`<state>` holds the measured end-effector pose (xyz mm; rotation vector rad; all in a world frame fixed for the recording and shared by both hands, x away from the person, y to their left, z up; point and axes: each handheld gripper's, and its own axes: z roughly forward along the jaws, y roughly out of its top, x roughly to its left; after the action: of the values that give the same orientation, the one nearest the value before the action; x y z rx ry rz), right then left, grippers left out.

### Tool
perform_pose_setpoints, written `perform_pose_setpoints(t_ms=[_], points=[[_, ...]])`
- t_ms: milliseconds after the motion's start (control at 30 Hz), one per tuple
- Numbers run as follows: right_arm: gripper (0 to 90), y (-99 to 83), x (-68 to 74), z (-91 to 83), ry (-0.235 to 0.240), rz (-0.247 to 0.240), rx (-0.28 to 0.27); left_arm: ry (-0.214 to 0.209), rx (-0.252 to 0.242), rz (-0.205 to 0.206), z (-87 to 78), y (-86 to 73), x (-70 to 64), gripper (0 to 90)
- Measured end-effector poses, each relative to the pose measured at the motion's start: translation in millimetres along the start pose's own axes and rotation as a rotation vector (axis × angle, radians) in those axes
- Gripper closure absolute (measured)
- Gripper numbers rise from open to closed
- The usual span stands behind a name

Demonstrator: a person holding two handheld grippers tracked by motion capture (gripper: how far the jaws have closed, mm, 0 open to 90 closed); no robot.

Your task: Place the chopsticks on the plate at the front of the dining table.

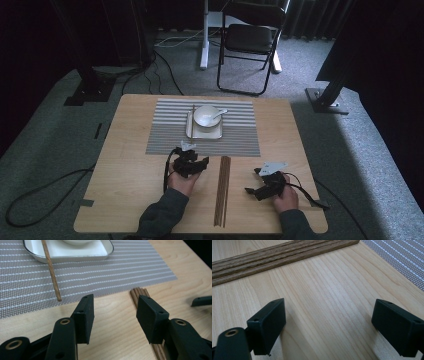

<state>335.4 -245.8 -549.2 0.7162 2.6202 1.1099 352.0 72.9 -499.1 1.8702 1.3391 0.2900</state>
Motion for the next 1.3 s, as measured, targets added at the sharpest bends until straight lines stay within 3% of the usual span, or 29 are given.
perform_pose_setpoints(t_ms=[333,533,967,1300], points=[[11.5,0.0,0.1,0.0,0.0,0.001,-0.001,0.003,0.019,0.032,1.7,-11.5,-8.4,48.6],[11.5,0.0,0.1,0.0,0.0,0.002,0.0,-0.002,0.036,0.076,4.7,-18.5,-20.3,48.2],[11.5,0.0,0.1,0.0,0.0,0.002,0.0,-0.023,0.081,0.131,18.4,-34.2,-39.6,47.7],[11.5,0.0,0.1,0.0,0.0,0.001,0.0,-0.008,0.108,0.166,23.9,-41.5,-48.0,50.2]])
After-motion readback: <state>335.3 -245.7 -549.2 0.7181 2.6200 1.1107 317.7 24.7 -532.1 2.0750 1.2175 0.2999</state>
